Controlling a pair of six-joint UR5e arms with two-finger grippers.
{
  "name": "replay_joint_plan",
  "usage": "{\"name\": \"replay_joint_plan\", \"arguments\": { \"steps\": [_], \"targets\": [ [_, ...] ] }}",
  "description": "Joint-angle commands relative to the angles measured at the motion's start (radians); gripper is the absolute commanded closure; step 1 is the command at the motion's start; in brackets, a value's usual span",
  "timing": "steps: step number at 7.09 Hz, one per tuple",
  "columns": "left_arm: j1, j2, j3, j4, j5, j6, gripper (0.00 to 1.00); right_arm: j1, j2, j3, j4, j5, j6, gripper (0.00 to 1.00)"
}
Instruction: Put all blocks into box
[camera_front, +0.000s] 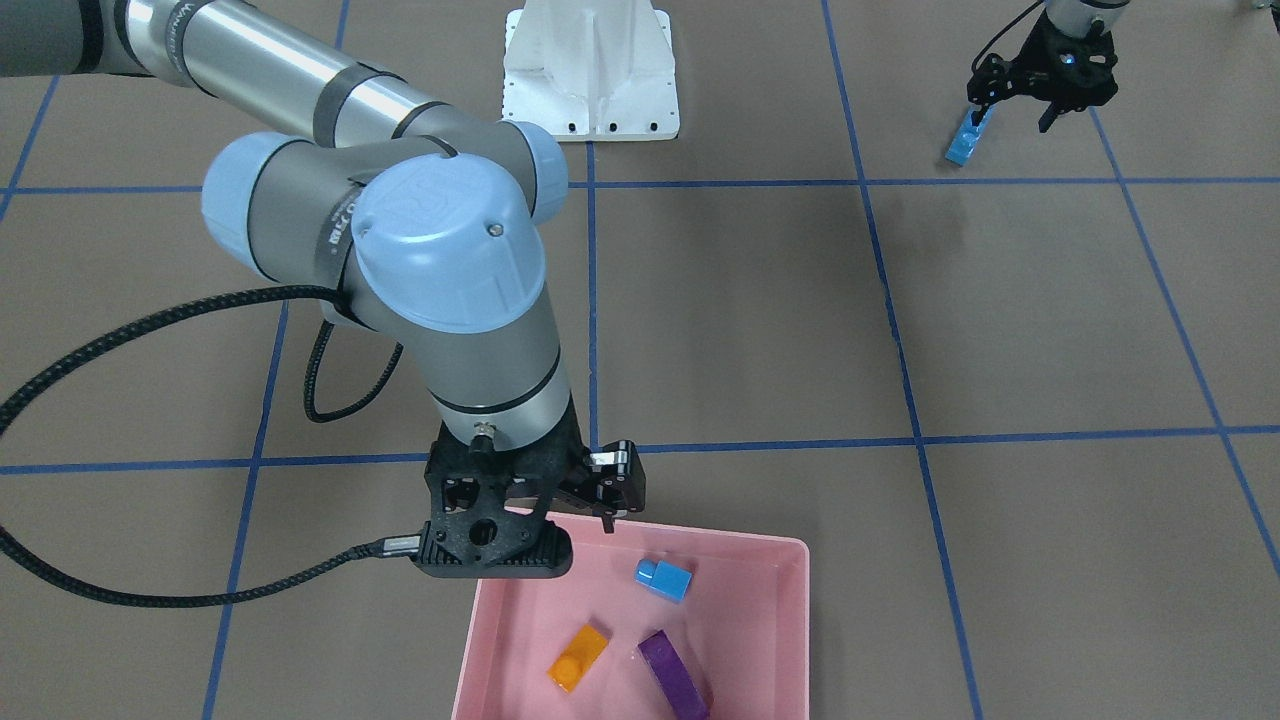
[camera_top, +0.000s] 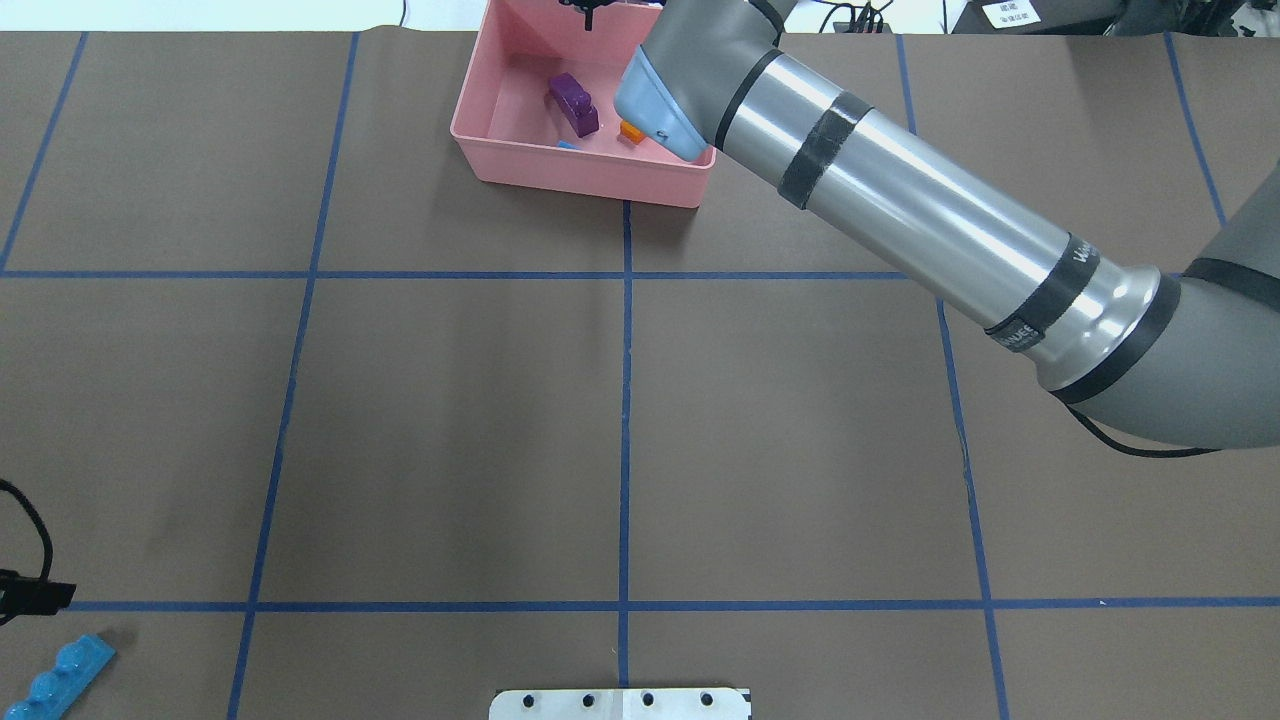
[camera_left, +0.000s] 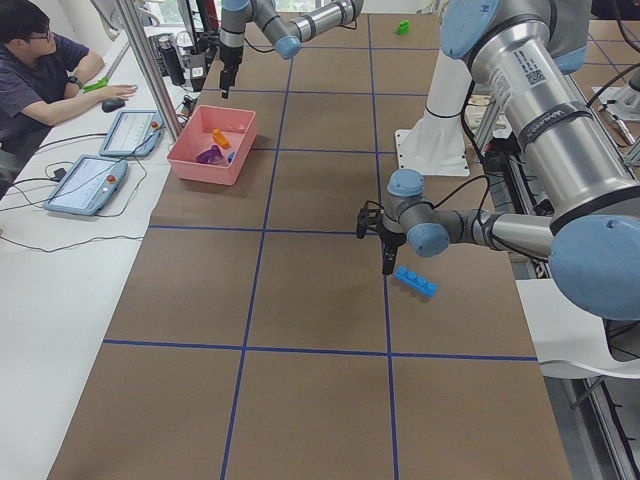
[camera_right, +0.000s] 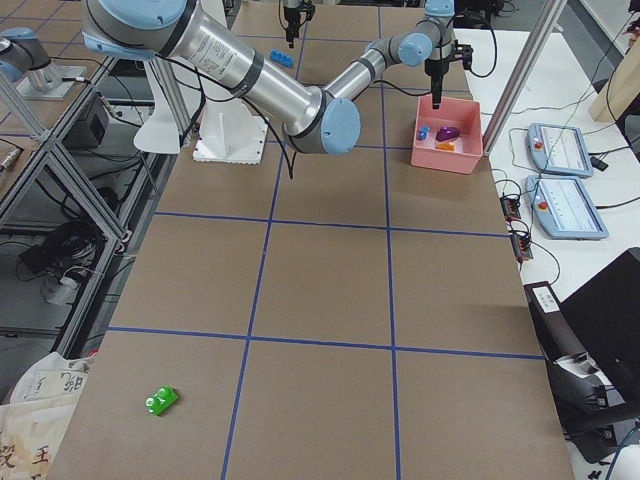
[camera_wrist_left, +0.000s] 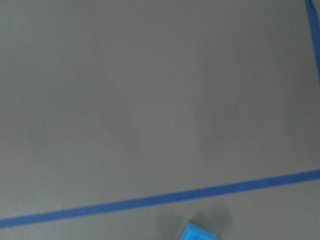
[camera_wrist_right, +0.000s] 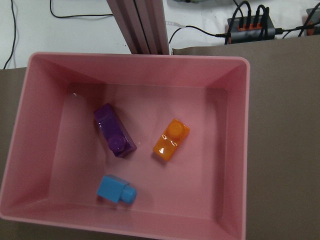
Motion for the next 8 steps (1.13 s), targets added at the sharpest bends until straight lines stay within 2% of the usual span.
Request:
{"name": "replay_joint_plan", "arguments": {
  "steps": [1, 3, 5, 8],
  "targets": [
    [0.143, 0.029, 0.001, -0.034, 0.082, -0.101, 0.0, 0.004, -0.107, 0.147, -0.059, 0.018, -0.012, 0.0],
    [0.232, 0.021, 0.011, -0.033, 0.146, -0.161, 0.0, 0.007, -0.116, 0.159, -0.078, 0.031, -0.014, 0.0],
    [0.253, -0.037, 0.065, -0.033, 0.151, -0.161, 0.0, 0.008, -0.116, 0.167, -0.078, 0.044, -0.014, 0.0],
    [0.255, -0.049, 0.099, -0.034, 0.15, -0.154, 0.0, 0.008, -0.118, 0.168, -0.079, 0.045, -0.014, 0.0]
  ]
}}
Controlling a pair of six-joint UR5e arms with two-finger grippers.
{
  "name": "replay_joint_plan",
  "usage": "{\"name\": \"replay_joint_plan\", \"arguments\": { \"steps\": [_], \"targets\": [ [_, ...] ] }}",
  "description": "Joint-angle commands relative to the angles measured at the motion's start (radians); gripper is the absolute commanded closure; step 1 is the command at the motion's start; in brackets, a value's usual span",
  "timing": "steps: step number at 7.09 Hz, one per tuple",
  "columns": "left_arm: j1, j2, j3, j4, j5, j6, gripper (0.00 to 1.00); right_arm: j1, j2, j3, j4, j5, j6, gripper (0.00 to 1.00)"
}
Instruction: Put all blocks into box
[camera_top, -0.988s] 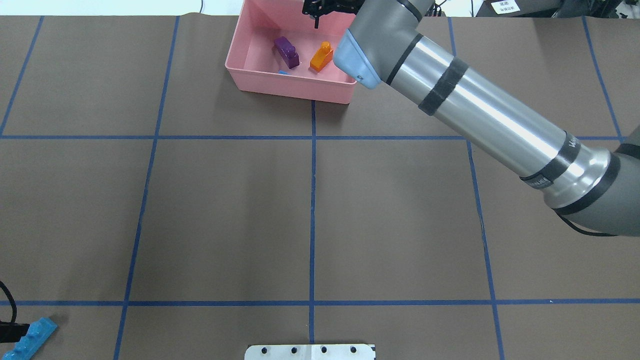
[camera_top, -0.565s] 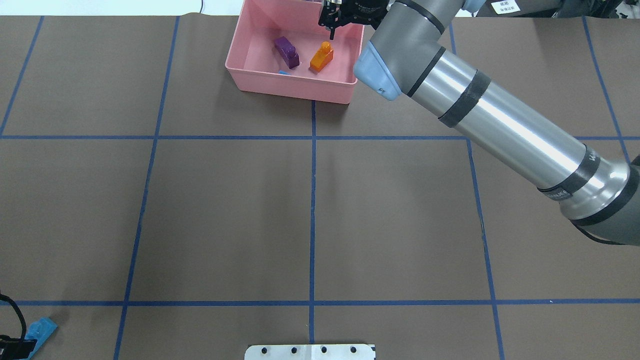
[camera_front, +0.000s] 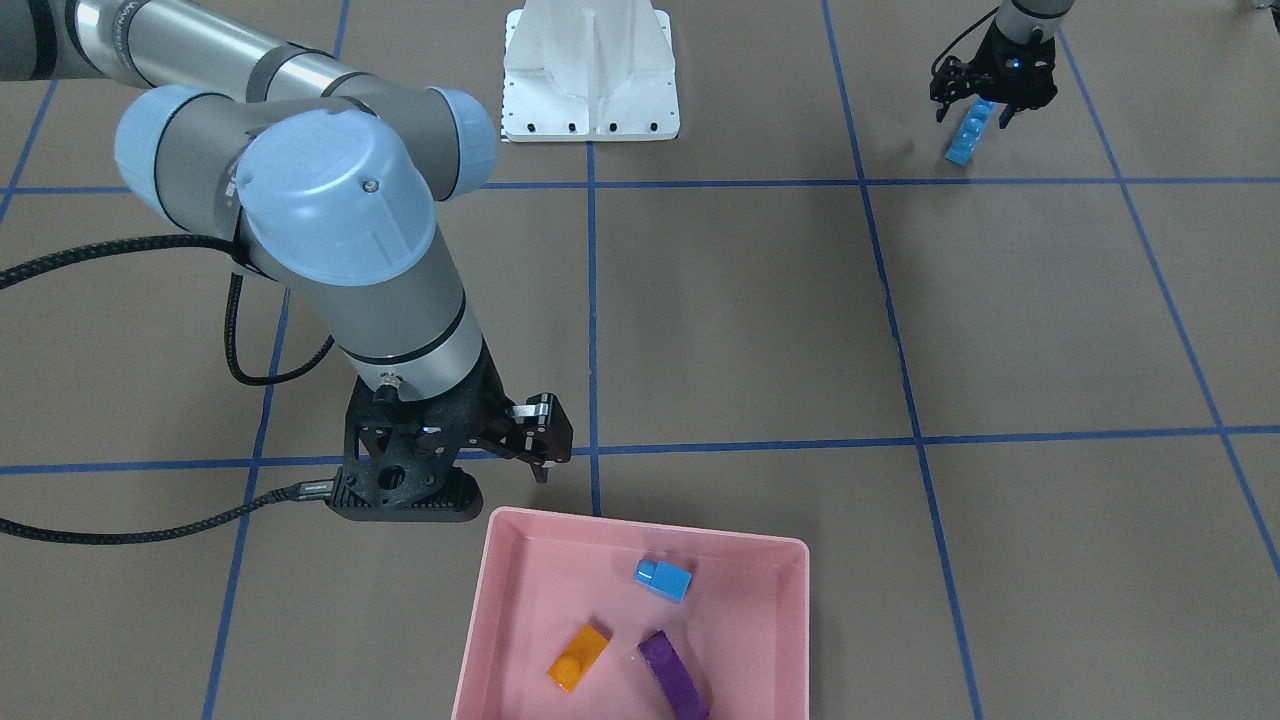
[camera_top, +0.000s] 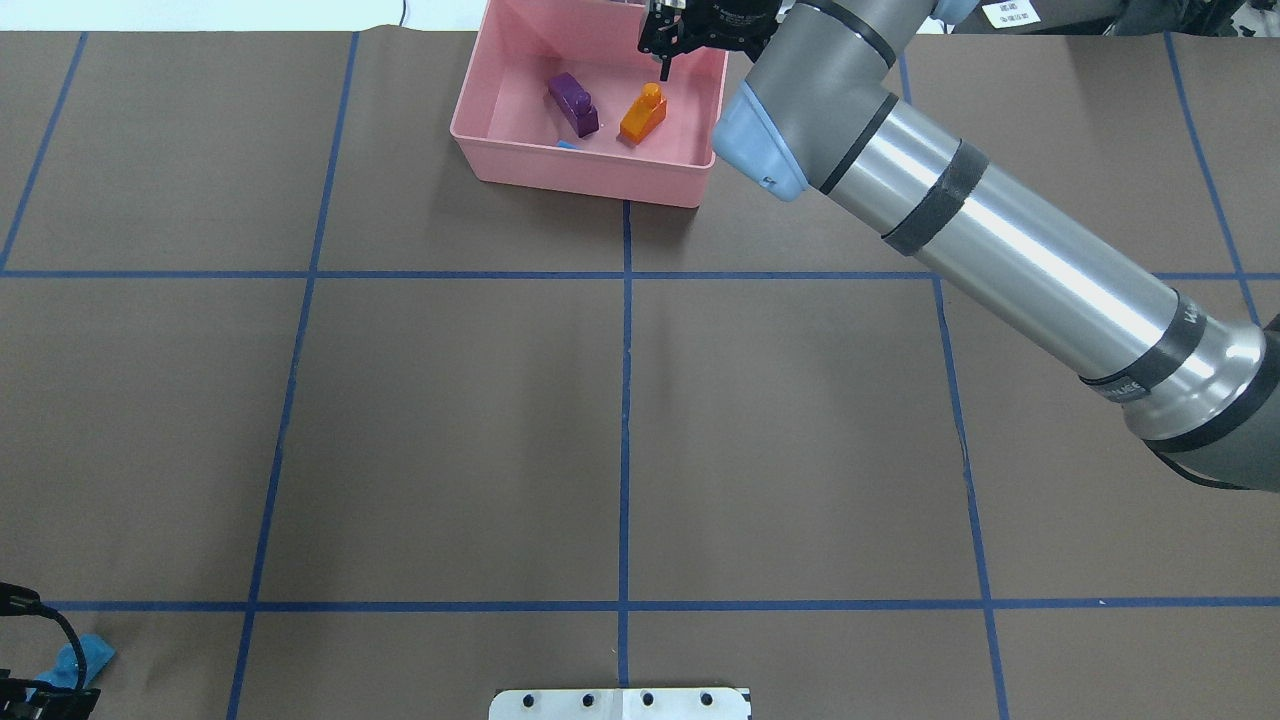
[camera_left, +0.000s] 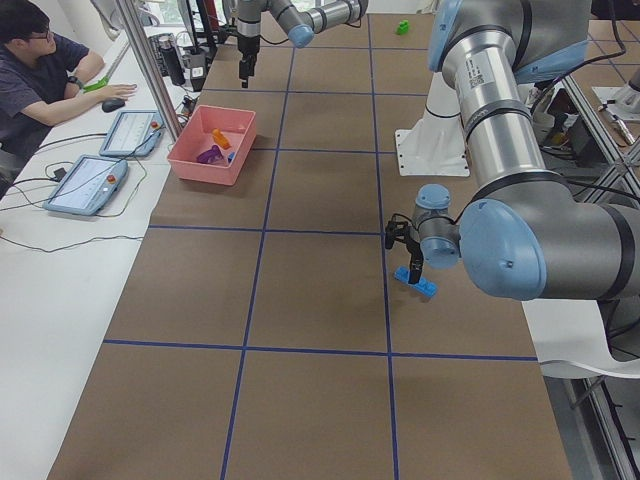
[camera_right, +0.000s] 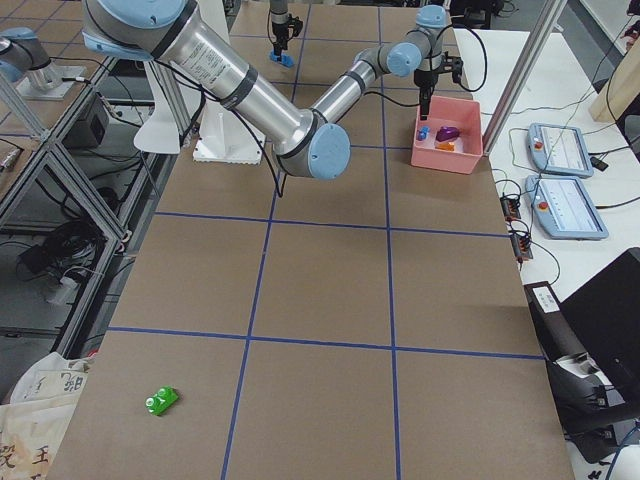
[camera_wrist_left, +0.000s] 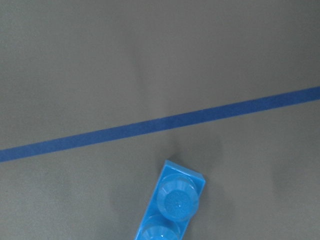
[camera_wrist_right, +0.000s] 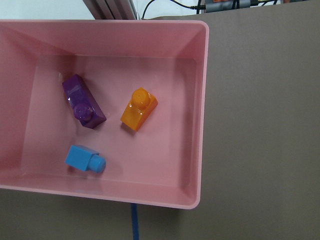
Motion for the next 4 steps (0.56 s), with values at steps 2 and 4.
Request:
{"name": "replay_joint_plan", "arguments": {
  "steps": [2, 4],
  "targets": [
    [0.018, -0.007, 0.027, -0.005, 0.001, 0.002, 0.01, 0.006, -0.004, 0.04, -0.1, 0.012, -0.052, 0.0],
    [0.02, -0.017, 0.038, -0.015, 0.001, 0.004, 0.12, 0.017, -0.074, 0.243, -0.35, 0.012, -0.2, 0.0]
  ]
}}
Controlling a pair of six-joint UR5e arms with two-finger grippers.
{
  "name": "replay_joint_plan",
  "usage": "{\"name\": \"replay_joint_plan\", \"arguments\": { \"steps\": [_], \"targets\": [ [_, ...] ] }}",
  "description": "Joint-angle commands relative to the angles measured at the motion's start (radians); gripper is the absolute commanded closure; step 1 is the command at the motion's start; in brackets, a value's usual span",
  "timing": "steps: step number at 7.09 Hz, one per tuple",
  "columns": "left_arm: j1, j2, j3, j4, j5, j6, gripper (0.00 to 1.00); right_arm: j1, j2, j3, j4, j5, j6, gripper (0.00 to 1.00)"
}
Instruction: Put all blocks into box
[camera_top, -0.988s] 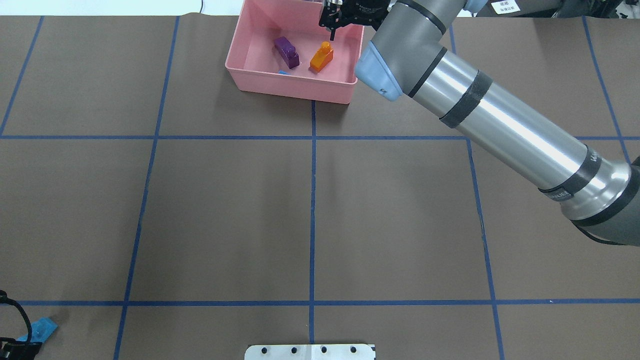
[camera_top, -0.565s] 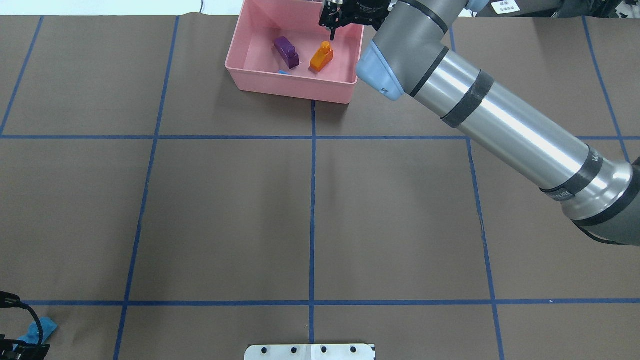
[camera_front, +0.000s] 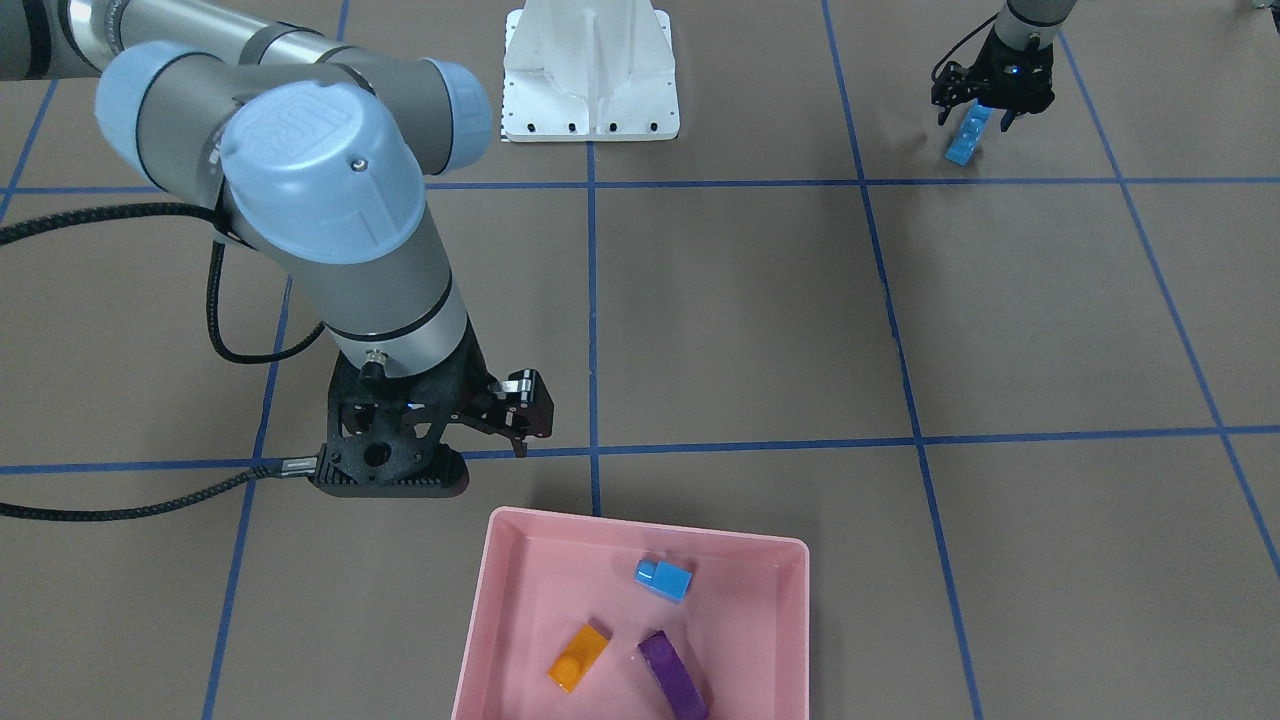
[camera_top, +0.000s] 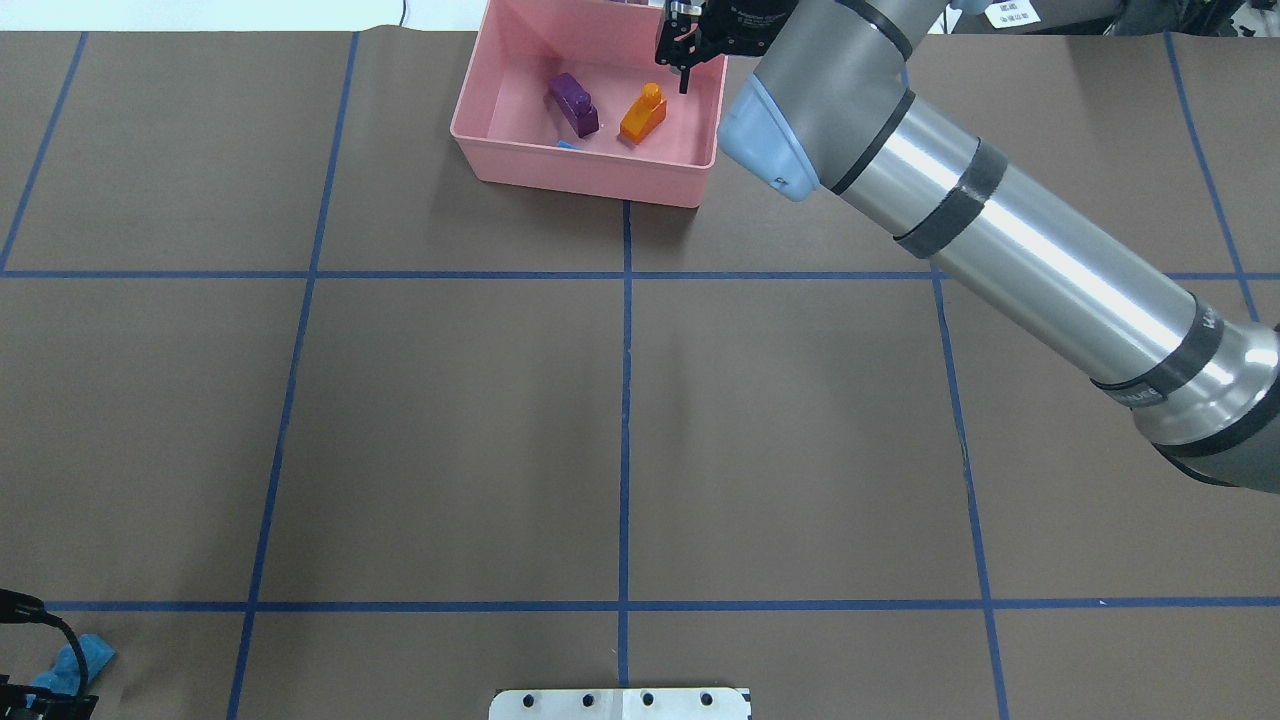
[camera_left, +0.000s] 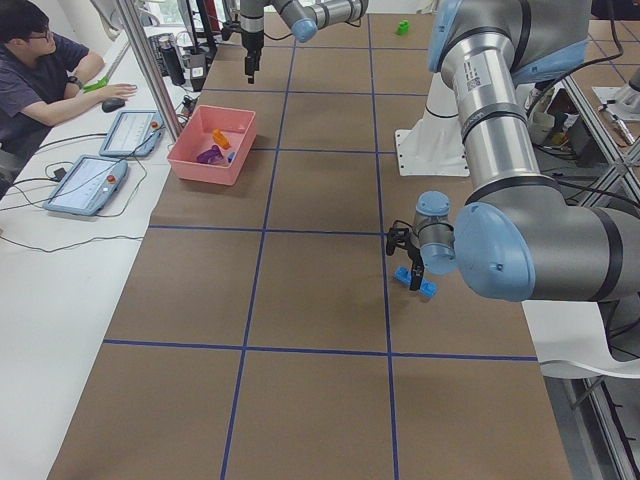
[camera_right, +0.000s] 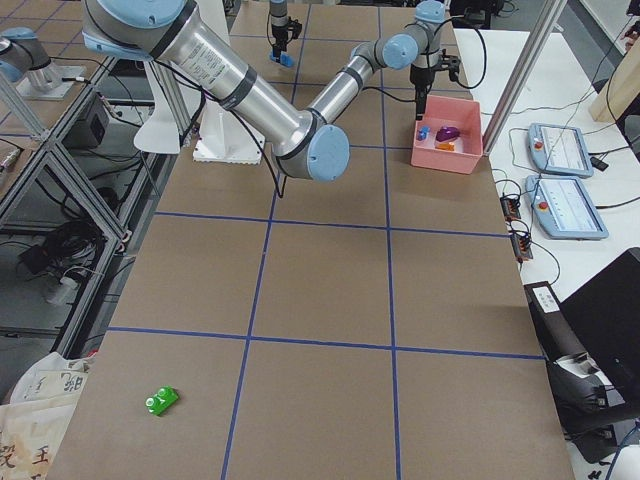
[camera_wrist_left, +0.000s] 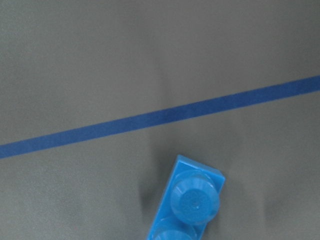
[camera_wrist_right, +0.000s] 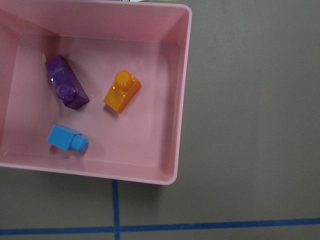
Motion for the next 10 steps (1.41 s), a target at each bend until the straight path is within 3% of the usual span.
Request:
{"name": "replay_joint_plan", "arguments": {
  "steps": [1, 2, 3, 7, 8, 9, 10],
  "targets": [
    [0.005, -0.004, 0.015, -0.012, 0.0, 0.004, 0.44, 0.024, -0.108, 0.227, -0.232, 0.001, -0.153, 0.0],
    [0.011, -0.002, 0.015, -0.015, 0.0, 0.004, 0.81, 0.045, -0.175, 0.316, -0.304, -0.001, -0.252, 0.0],
    [0.014, 0.013, 0.015, -0.054, 0.0, 0.024, 1.0, 0.076, -0.226, 0.358, -0.344, -0.001, -0.347, 0.0],
    [-0.015, 0.17, -0.014, -0.369, -0.023, 0.021, 1.0, 0.198, -0.496, 0.501, -0.34, 0.005, -0.657, 0.0],
    [-0.068, 0.161, -0.047, -0.366, -0.116, 0.023, 1.0, 0.215, -0.548, 0.527, -0.334, 0.019, -0.693, 0.0],
    [-0.192, 0.124, -0.048, -0.355, -0.249, 0.03, 1.0, 0.229, -0.593, 0.541, -0.328, 0.092, -0.704, 0.0],
    [-0.284, 0.034, -0.048, -0.308, -0.311, 0.033, 1.0, 0.251, -0.596, 0.539, -0.326, 0.128, -0.71, 0.0]
  ]
}}
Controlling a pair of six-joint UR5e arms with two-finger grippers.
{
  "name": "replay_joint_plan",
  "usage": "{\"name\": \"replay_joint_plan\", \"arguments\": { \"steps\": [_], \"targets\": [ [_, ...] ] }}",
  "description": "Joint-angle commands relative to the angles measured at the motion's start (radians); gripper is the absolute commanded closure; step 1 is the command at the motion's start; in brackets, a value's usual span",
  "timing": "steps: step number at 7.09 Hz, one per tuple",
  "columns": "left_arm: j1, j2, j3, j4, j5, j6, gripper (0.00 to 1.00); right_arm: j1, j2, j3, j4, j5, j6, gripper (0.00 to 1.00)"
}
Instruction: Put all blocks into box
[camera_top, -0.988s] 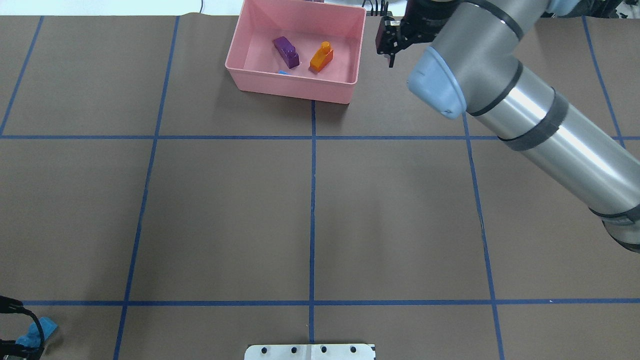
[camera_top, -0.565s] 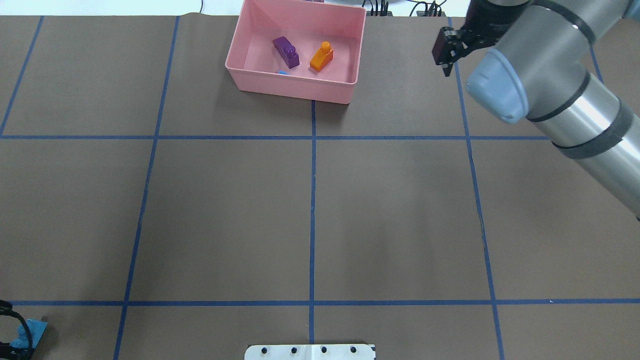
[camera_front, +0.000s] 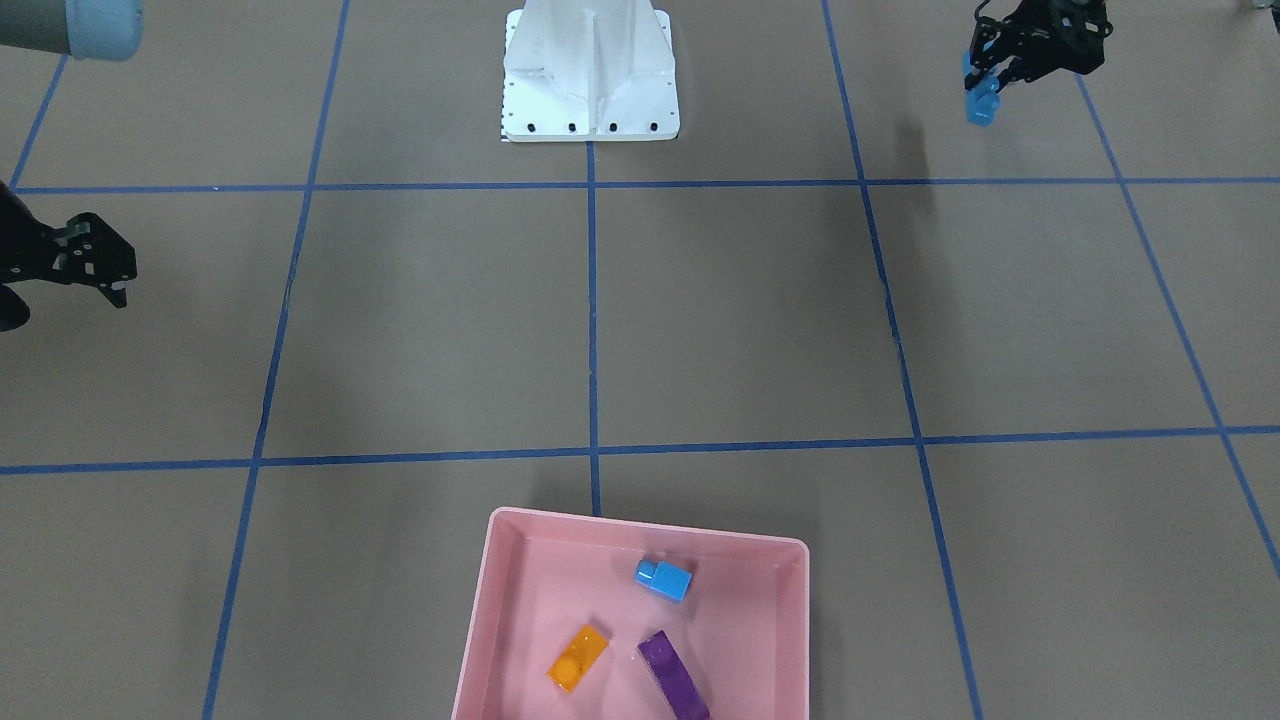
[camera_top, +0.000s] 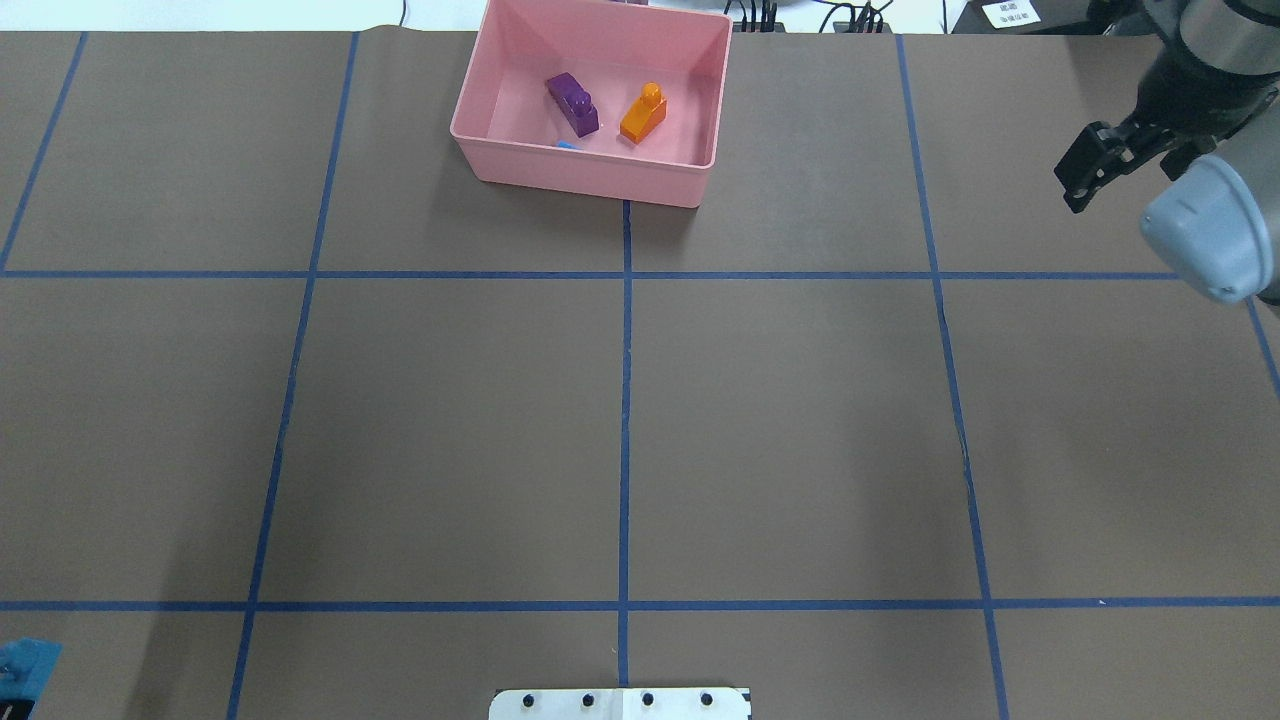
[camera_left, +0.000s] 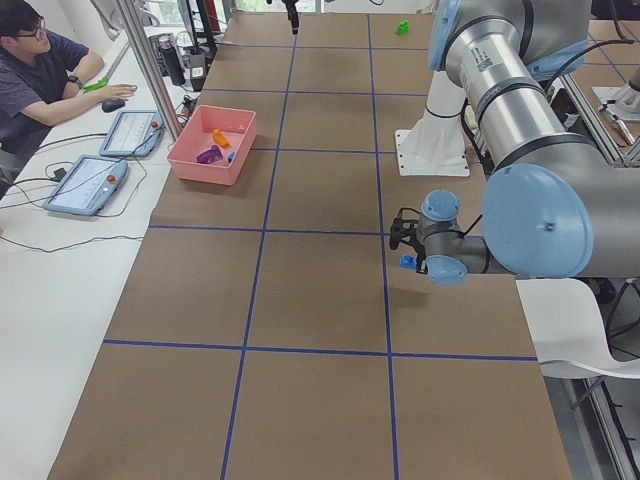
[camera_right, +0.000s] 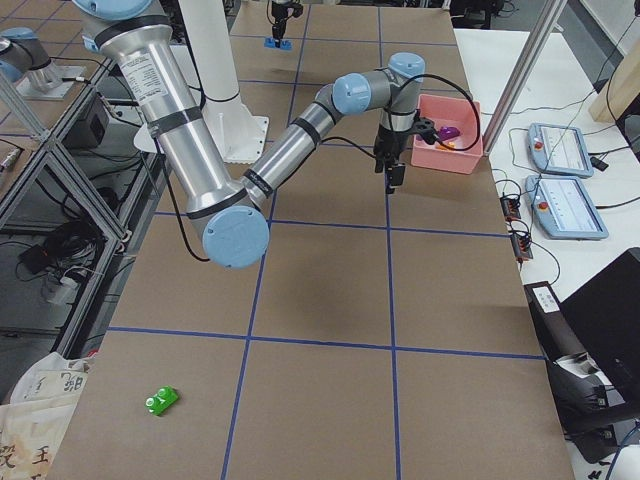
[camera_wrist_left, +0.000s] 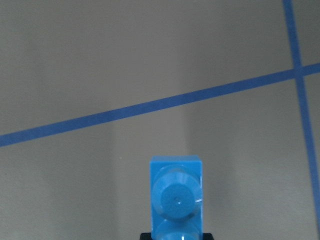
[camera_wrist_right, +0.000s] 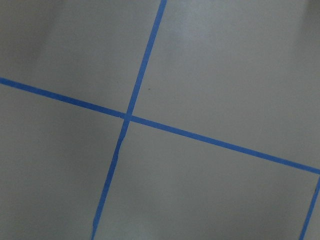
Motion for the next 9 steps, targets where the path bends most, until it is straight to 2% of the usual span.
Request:
{"name": "replay_joint_plan", "arguments": {
  "steps": [1, 2, 3, 4, 6, 8, 9],
  "targets": [
    [-0.239, -0.205, -0.004, 0.119, -0.196, 0.005, 1.0, 0.023, -0.03, 0.002, 0.004, 0.05, -0.013, 0.0],
    [-0.385, -0.344, -0.002, 0.225, -0.323, 0.003, 1.0, 0.023, -0.033, -0.004, 0.004, 0.049, -0.015, 0.0],
    [-0.476, -0.454, 0.004, 0.299, -0.403, 0.003, 1.0, 0.023, -0.033, -0.008, 0.004, 0.048, -0.015, 0.0],
    [-0.504, -0.493, -0.001, 0.322, -0.441, -0.003, 1.0, 0.023, -0.042, -0.014, 0.005, 0.038, -0.028, 0.0],
    [-0.529, -0.594, 0.001, 0.38, -0.449, -0.008, 1.0, 0.026, -0.066, -0.016, 0.004, 0.036, -0.084, 0.0],
    [-0.581, -0.799, 0.002, 0.566, -0.479, -0.023, 1.0, 0.033, -0.089, -0.016, 0.004, 0.038, -0.087, 0.0],
    [-0.604, -0.839, 0.011, 0.606, -0.476, -0.021, 1.0, 0.036, -0.108, -0.014, 0.005, 0.038, -0.093, 0.0]
  ]
}}
